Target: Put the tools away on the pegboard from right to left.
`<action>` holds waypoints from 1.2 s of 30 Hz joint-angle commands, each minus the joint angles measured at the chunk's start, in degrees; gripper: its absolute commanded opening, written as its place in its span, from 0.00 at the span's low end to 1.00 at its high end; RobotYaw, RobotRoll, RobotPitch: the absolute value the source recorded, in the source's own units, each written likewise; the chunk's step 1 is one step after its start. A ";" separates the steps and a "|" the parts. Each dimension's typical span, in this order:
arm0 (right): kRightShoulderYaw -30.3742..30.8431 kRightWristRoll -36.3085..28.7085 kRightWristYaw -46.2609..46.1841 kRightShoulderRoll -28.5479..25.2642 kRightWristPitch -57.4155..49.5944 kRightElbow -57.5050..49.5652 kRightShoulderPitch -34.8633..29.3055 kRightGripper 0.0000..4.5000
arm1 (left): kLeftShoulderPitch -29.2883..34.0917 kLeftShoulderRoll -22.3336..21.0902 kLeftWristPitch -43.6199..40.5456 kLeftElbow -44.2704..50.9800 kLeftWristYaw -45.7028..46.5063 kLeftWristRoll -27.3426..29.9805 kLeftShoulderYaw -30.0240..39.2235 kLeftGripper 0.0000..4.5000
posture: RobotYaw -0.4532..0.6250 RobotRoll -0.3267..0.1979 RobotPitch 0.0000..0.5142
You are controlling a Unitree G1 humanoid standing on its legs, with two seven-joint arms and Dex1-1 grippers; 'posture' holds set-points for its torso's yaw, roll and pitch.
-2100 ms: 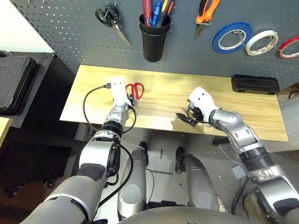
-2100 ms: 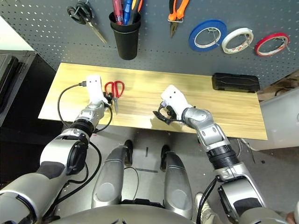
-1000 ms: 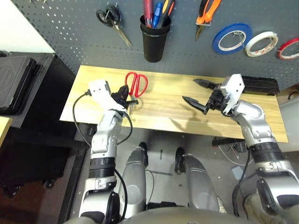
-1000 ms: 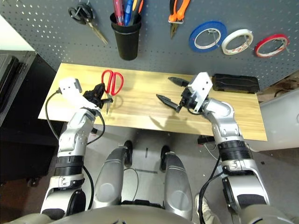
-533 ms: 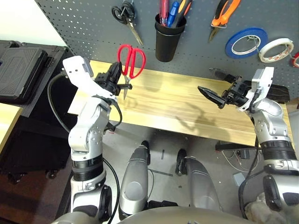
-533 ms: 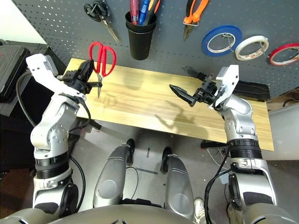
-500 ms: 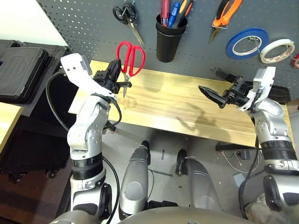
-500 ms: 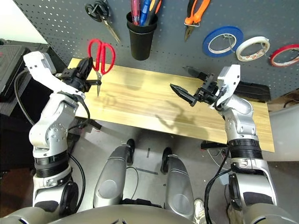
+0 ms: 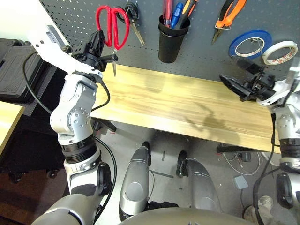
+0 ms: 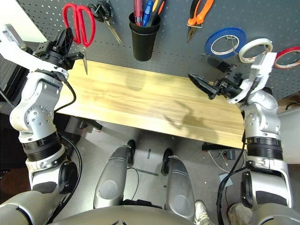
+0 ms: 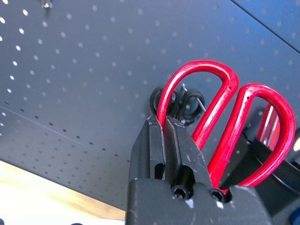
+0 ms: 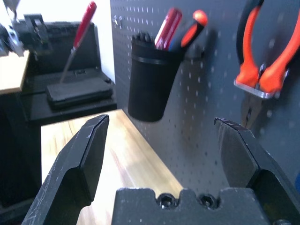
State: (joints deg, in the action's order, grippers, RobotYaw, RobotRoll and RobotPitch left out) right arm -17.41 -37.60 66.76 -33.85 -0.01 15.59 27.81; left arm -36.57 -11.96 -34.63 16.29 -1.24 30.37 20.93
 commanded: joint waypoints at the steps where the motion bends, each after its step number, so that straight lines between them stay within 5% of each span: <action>1: -2.07 -1.67 -0.09 -2.23 -2.57 -1.92 1.24 1.00 | -1.07 -0.45 1.13 -1.93 -0.39 0.49 -0.01 0.01 | 0.62 0.62 0.46; 19: -0.78 -0.83 -3.22 -2.30 -6.86 -6.30 4.01 1.00 | -7.28 -1.71 7.67 -17.33 -2.99 -3.79 -3.20 0.01 | 0.59 0.62 0.48; 34: 1.88 1.44 -6.38 0.98 -6.28 -7.98 4.98 1.00 | -24.89 -3.76 24.11 -57.40 -10.81 -13.96 -8.00 0.01 | 0.56 0.62 0.50; 36: 2.50 2.77 -6.47 1.38 -4.95 -7.42 5.08 1.00 | -25.80 -4.16 25.71 -61.56 -11.78 -16.03 -9.39 0.15 | 0.55 0.62 0.50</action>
State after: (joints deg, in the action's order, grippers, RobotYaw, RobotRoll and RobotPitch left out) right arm -15.50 -35.96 60.32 -32.55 -6.12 8.91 33.17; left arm -62.72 -16.28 -10.07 -41.33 -11.69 16.44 13.06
